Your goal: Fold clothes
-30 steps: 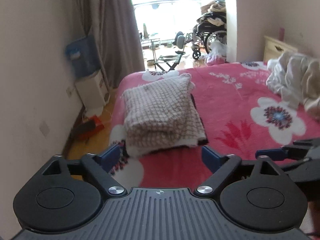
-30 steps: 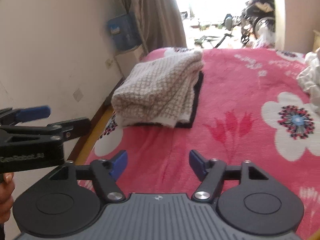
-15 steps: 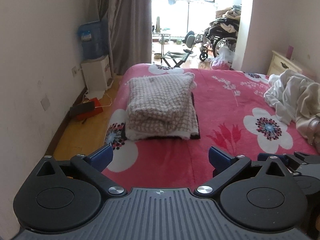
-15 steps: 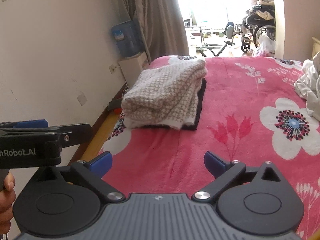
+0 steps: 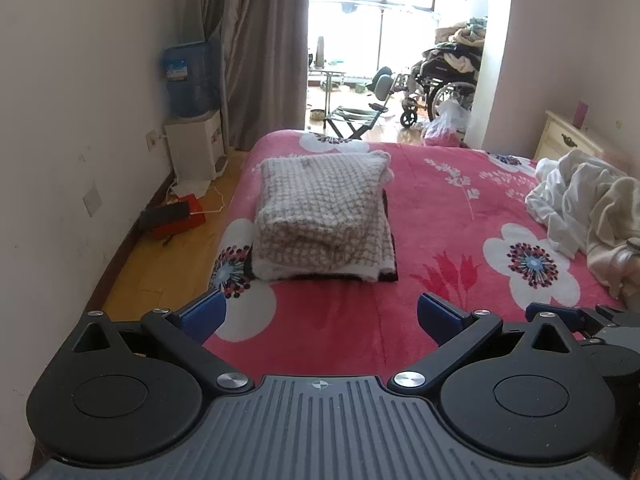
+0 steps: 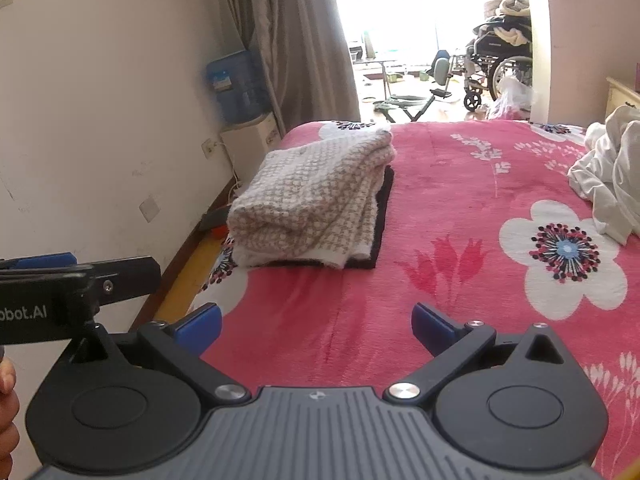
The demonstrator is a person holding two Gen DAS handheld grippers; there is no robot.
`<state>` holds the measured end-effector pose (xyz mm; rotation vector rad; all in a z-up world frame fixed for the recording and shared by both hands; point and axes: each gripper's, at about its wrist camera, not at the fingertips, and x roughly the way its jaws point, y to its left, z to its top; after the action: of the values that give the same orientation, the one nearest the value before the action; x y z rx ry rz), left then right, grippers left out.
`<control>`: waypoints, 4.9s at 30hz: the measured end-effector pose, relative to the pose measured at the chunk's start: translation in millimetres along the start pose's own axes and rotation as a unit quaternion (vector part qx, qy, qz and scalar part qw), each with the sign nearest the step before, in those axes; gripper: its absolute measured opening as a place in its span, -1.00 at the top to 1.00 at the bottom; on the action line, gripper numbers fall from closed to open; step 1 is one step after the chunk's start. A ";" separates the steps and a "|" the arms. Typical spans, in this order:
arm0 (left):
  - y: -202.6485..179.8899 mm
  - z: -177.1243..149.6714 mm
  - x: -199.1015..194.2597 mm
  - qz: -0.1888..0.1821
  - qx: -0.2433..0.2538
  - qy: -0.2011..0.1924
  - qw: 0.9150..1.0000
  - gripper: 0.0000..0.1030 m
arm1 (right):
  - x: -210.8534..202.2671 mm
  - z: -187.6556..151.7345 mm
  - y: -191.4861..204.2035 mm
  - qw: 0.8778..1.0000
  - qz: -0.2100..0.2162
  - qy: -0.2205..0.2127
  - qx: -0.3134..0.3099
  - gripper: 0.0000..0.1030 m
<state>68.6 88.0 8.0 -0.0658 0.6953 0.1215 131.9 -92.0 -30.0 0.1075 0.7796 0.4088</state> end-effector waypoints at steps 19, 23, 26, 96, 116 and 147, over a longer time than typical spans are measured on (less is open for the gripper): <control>-2.1 0.5 2.4 0.031 0.005 0.017 0.999 -1.00 | 2.1 -4.3 1.4 1.000 -0.016 0.015 -0.001 -1.00; 0.6 1.5 3.6 0.037 0.001 0.020 0.999 -1.00 | 3.1 -5.0 1.8 1.000 -0.018 0.019 -0.004 -1.00; 0.6 2.3 3.2 0.038 0.003 0.018 0.999 -1.00 | 3.7 -5.0 1.4 1.000 -0.018 0.020 -0.003 -1.00; 29.9 4.1 10.0 0.062 -0.044 0.025 0.997 -1.00 | 22.0 3.3 54.6 0.993 -0.093 0.048 -0.060 -1.00; 31.3 5.4 9.5 0.063 -0.041 0.025 0.997 -1.00 | 23.4 2.5 59.8 0.993 -0.089 0.051 -0.060 -1.00; 35.4 4.4 10.0 0.065 -0.046 0.026 0.996 -1.00 | 27.1 3.6 66.4 0.992 -0.090 0.058 -0.062 -1.00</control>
<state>74.3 124.5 4.3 -0.1116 0.7463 0.2777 130.7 -20.3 -29.2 -0.1038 0.8682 0.2941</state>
